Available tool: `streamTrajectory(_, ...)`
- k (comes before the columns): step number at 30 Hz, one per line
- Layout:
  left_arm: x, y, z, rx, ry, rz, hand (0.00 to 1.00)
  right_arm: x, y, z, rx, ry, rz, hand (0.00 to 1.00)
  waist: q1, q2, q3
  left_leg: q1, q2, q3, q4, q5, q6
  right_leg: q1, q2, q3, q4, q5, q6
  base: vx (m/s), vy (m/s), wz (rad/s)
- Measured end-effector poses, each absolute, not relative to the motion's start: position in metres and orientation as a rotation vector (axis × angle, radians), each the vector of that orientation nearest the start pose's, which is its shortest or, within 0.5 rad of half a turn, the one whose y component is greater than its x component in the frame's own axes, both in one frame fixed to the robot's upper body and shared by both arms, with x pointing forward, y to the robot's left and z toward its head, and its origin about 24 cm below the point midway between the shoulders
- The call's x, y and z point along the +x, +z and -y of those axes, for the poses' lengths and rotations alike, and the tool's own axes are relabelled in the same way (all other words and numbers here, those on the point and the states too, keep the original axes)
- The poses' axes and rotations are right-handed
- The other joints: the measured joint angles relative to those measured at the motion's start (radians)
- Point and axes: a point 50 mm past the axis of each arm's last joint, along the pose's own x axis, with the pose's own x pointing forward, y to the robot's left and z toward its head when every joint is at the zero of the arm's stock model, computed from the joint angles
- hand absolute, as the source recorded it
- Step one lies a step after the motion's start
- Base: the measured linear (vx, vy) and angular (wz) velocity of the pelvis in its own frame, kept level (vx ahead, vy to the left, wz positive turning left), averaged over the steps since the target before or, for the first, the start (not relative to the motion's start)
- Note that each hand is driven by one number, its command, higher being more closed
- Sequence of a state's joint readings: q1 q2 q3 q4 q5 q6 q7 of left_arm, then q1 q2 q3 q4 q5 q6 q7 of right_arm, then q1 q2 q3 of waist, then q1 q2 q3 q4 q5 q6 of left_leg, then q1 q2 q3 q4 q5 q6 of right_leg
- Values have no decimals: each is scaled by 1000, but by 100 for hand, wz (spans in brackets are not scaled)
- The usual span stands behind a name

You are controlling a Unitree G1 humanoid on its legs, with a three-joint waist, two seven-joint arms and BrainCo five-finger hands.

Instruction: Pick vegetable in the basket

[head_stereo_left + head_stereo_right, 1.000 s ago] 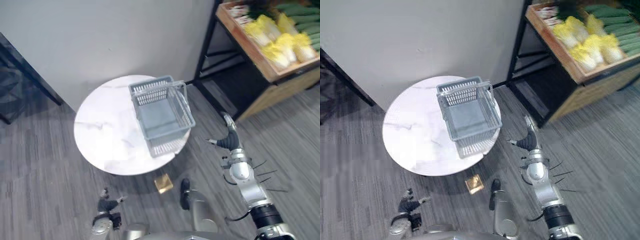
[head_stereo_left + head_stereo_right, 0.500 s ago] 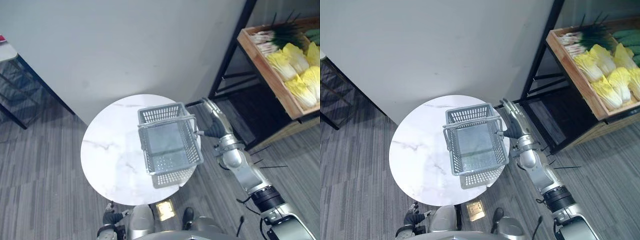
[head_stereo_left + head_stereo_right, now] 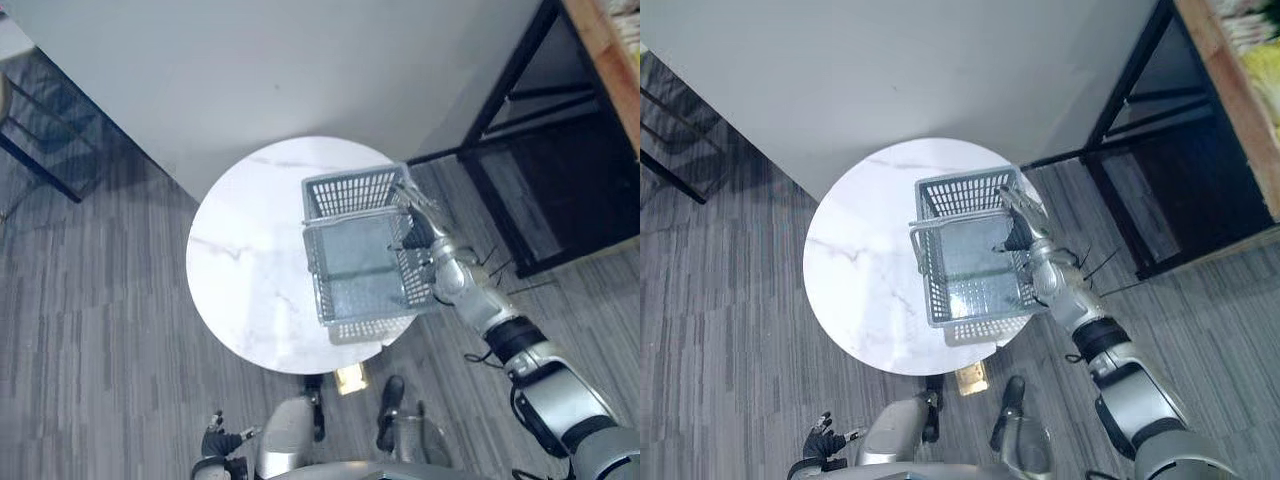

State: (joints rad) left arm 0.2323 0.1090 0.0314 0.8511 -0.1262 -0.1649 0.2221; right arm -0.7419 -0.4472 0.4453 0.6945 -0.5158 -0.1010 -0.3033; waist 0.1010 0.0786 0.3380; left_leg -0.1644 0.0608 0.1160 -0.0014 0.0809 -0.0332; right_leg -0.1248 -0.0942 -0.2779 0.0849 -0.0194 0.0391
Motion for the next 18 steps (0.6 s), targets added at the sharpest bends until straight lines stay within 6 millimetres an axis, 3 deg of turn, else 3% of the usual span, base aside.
streamTrajectory(3, 97, -141, -213, 54, 405, -869, 0, 383, 135, 176, -1220, -29, 313, 0, 26, 12, 14, -27, 0, -9, -3, 6, 2, -23, 1, -8, 0, 1, -2, 16, -4, 12)
streamTrajectory(4, 99, -139, -213, 53, 405, -858, 0, 385, 140, 179, -1229, -43, 317, 100, 26, 15, 20, -29, 0, -14, -3, 7, 2, -23, 1, -10, 0, 1, -2, 23, -4, 15)
streamTrajectory(8, 107, -136, -213, 36, 410, -820, 0, 392, 155, 189, -1307, -100, 327, 100, 23, 24, 35, -48, -6, -29, -9, 13, 2, -38, 0, -15, -1, 1, -2, 15, 0, 9)
streamTrajectory(14, 118, -133, -208, 40, 378, -793, 0, 393, 154, 194, -1342, -110, 308, 100, 22, 23, 37, -44, -10, -38, -27, 29, 2, -37, -3, -24, -1, 1, -3, -19, 5, 6)
streamTrajectory(18, 118, -134, -205, 36, 374, -797, 0, 386, 146, 199, -1277, -141, 285, 100, 25, 22, 38, -35, -11, -42, -40, 36, 2, -34, -4, -23, 0, 2, -3, -28, 7, 2)
